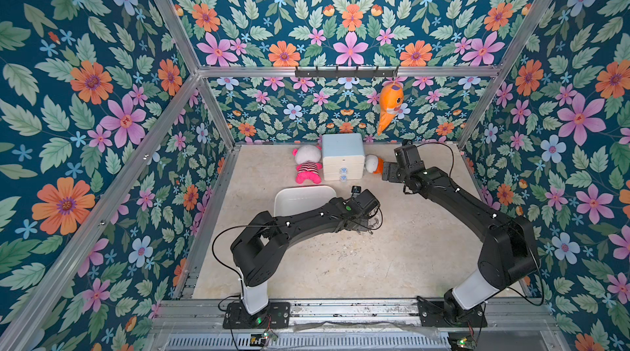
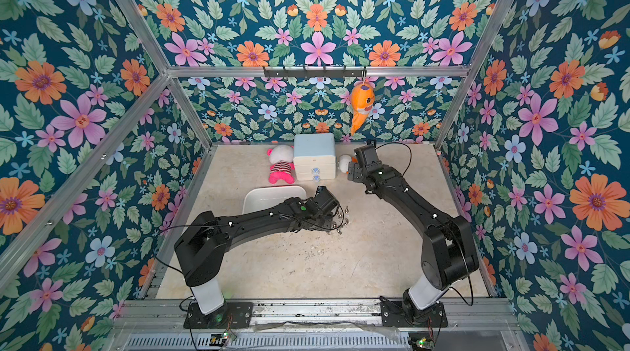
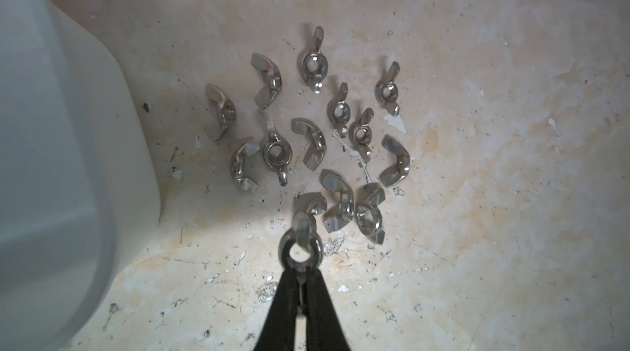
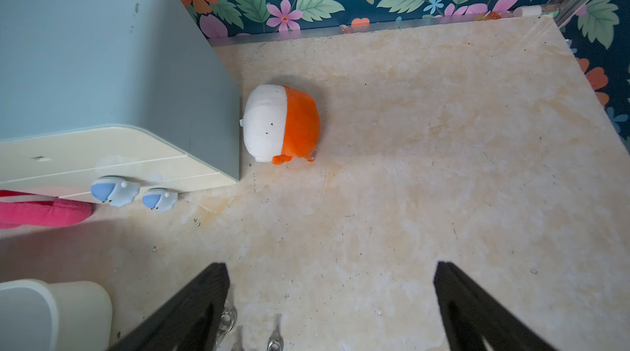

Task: Take out the wing nut from the storage box
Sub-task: Place the wing nut at the center of the board.

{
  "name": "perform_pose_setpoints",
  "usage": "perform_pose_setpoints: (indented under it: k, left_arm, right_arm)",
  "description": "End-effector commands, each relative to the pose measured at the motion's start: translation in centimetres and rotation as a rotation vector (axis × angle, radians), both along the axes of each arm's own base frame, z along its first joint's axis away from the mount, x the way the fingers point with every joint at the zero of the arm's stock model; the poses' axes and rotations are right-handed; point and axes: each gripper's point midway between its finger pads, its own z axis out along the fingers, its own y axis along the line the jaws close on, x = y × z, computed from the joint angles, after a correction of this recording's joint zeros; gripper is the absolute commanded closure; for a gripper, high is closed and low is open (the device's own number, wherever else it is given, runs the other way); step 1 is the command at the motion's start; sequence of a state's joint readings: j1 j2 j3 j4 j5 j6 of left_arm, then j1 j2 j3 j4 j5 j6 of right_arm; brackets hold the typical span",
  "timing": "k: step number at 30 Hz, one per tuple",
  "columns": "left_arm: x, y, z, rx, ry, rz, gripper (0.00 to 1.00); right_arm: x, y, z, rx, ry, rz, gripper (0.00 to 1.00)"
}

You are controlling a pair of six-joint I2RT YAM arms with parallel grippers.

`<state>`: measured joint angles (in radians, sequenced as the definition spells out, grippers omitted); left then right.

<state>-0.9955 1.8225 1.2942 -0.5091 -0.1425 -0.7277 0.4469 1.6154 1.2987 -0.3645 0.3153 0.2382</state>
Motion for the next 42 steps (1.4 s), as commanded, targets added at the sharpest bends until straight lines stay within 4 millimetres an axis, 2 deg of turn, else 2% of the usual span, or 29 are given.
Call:
perform_pose_setpoints:
  k: [1,6,16,26,30,36,39,42]
  left_arm:
    - [-0.3,0.3,-0.7,0.001,0.014,0.024,0.92]
    - [-0.6,1.0,-1.8,0.024,0.023,0.037,0.92]
    - [-0.6,1.2,-4.4,0.067,0.048,0.042,0.91]
    - [-0.5,1.2,-4.3,0.076,0.051,0.043,0.73]
    - [-0.2,1.3,-3.2,0.065,0.027,0.052,0.7]
    - [1.2,1.3,0.9,0.045,-0.05,0.055,0.62]
    - [2.0,2.0,2.8,0.021,-0.078,0.071,0.58]
    - [3.3,3.6,4.5,0.003,-0.107,0.105,0.56]
  right_arm:
    - [0.0,-0.1,0.6,-0.001,-0.012,-0.008,0.01]
    - [0.1,0.1,0.5,0.003,-0.011,-0.001,0.01]
    - [0.2,0.1,0.6,0.004,-0.012,0.0,0.01]
    - [0.1,0.0,0.4,0.003,-0.014,0.002,0.01]
    - [0.2,0.2,0.3,0.004,-0.011,0.007,0.01]
    - [0.2,0.2,0.7,0.007,-0.016,0.006,0.01]
    - [0.3,0.2,0.6,0.007,-0.015,0.007,0.01]
    - [0.3,0.3,0.7,0.006,-0.012,0.008,0.01]
